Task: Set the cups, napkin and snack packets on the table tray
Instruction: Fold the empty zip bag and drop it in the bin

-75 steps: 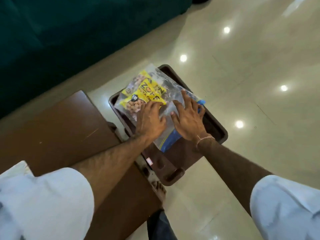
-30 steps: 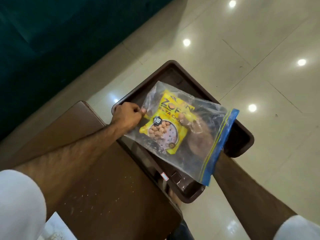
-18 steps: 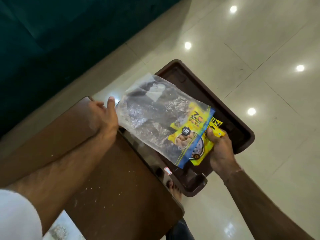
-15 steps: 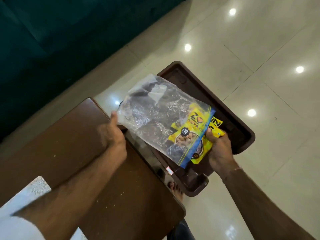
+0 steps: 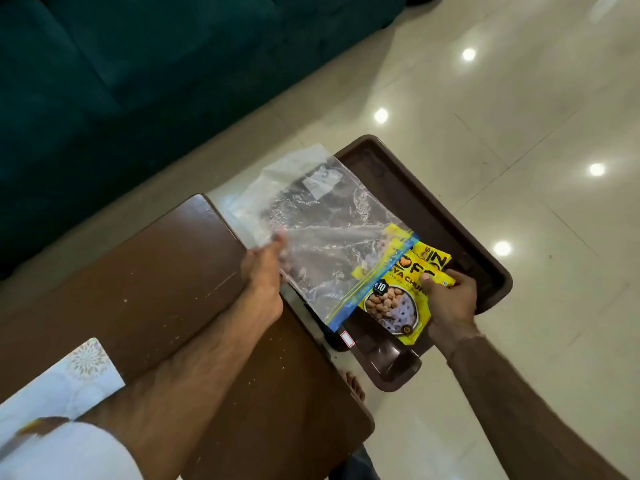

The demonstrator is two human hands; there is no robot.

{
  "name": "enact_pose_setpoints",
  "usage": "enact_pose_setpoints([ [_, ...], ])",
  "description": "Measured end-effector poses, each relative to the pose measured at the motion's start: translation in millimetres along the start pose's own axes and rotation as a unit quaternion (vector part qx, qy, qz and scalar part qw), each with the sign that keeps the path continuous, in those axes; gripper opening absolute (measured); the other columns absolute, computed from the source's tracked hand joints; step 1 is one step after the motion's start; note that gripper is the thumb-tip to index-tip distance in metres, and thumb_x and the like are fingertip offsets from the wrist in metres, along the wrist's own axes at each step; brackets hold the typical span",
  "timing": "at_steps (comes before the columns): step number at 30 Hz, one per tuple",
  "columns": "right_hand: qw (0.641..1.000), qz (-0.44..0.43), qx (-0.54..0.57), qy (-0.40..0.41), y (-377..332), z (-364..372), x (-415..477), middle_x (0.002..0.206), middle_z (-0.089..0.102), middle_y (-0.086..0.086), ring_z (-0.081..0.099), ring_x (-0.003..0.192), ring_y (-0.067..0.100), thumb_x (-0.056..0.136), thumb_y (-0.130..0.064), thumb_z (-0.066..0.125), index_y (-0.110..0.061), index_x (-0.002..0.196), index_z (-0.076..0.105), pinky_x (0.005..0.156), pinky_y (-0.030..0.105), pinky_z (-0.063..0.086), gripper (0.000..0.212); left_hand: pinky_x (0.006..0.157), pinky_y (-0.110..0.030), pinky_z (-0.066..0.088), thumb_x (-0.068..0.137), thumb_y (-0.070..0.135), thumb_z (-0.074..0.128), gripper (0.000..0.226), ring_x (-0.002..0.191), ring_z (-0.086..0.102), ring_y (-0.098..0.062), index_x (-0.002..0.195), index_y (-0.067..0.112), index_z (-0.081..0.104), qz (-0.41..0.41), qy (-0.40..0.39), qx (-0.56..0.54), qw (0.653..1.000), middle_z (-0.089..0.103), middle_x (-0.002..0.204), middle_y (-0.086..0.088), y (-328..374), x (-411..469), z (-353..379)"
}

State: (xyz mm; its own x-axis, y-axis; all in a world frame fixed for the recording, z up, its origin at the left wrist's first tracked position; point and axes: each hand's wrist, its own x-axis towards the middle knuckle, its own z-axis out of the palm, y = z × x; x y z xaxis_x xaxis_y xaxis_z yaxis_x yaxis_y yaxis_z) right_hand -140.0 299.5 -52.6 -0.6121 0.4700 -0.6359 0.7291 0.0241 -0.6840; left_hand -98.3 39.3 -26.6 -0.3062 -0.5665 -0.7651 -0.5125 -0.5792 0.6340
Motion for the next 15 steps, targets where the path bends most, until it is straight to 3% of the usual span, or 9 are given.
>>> enact_pose_setpoints([
  [3,0.994,-0.048,-0.089,0.050,-10.7,1.7,-12.5,0.133,0.055,0.018,0.056,0.124,0.037,0.078,-0.006,0.076,-0.009,0.133,0.044,0.107,0.051,0.044,0.063,0.044,-0.023,0.044,0.080,0.011,0.077,0.015,0.045,0.057,-0.008,0.075,0.015,0.063,-0.021,0.000,0.018,1.000,0.067,0.060,0.001,-6.2,-3.8,-2.5],
  [6,0.924,-0.286,-0.236,0.095,-38.3,12.5,-28.4,0.137,0.049,0.015,0.044,0.130,0.037,0.073,-0.012,0.072,-0.012,0.133,0.047,0.109,0.048,0.038,0.065,0.038,-0.020,0.046,0.086,-0.001,0.067,0.014,0.044,0.058,-0.009,0.078,0.010,0.062,0.021,0.005,-0.054,0.998,0.068,0.063,0.002,-0.4,1.1,-5.1],
  [8,0.886,-0.395,-0.243,-0.021,-68.3,36.7,-30.4,0.131,0.055,0.012,0.051,0.124,0.031,0.078,-0.015,0.070,-0.012,0.129,0.050,0.104,0.039,0.040,0.055,0.037,-0.021,0.044,0.093,-0.001,0.058,0.005,0.044,0.057,-0.012,0.093,0.004,0.057,0.047,-0.035,-0.058,0.997,0.070,0.075,-0.004,5.2,4.4,-7.4],
  [10,0.856,-0.379,-0.304,-0.177,-99.0,72.2,-27.4,0.131,0.061,0.011,0.057,0.122,0.030,0.085,-0.022,0.070,-0.012,0.133,0.049,0.104,0.033,0.042,0.053,0.039,-0.023,0.045,0.097,-0.002,0.054,0.006,0.043,0.060,-0.011,0.100,0.004,0.054,0.067,-0.056,-0.043,0.995,0.075,0.074,-0.005,9.0,7.1,-9.2],
  [11,0.834,-0.353,-0.358,-0.229,-109.7,91.0,-25.6,0.135,0.060,0.012,0.056,0.125,0.032,0.088,-0.030,0.068,-0.013,0.137,0.044,0.108,0.039,0.042,0.058,0.041,-0.024,0.047,0.097,-0.002,0.053,0.008,0.045,0.062,-0.011,0.097,0.006,0.054,0.068,-0.059,-0.041,0.995,0.076,0.072,-0.003,10.7,9.1,-9.7],
  [13,0.806,-0.303,-0.427,-0.275,-120.8,125.9,-22.9,0.139,0.058,0.014,0.053,0.129,0.035,0.090,-0.044,0.064,-0.016,0.144,0.033,0.111,0.050,0.039,0.067,0.045,-0.027,0.047,0.096,-0.002,0.053,0.014,0.052,0.065,-0.014,0.091,0.011,0.053,0.056,-0.065,-0.056,0.995,0.076,0.074,-0.004,15.2,12.4,-11.5],
  [15,0.806,-0.279,-0.438,-0.283,-121.9,149.1,-20.8,0.137,0.059,0.016,0.054,0.128,0.037,0.089,-0.050,0.063,-0.015,0.143,0.029,0.110,0.052,0.039,0.073,0.044,-0.027,0.046,0.095,-0.003,0.054,0.016,0.053,0.064,-0.016,0.088,0.011,0.053,0.049,-0.070,-0.069,0.994,0.073,0.074,-0.006,19.6,17.9,-15.6],
])
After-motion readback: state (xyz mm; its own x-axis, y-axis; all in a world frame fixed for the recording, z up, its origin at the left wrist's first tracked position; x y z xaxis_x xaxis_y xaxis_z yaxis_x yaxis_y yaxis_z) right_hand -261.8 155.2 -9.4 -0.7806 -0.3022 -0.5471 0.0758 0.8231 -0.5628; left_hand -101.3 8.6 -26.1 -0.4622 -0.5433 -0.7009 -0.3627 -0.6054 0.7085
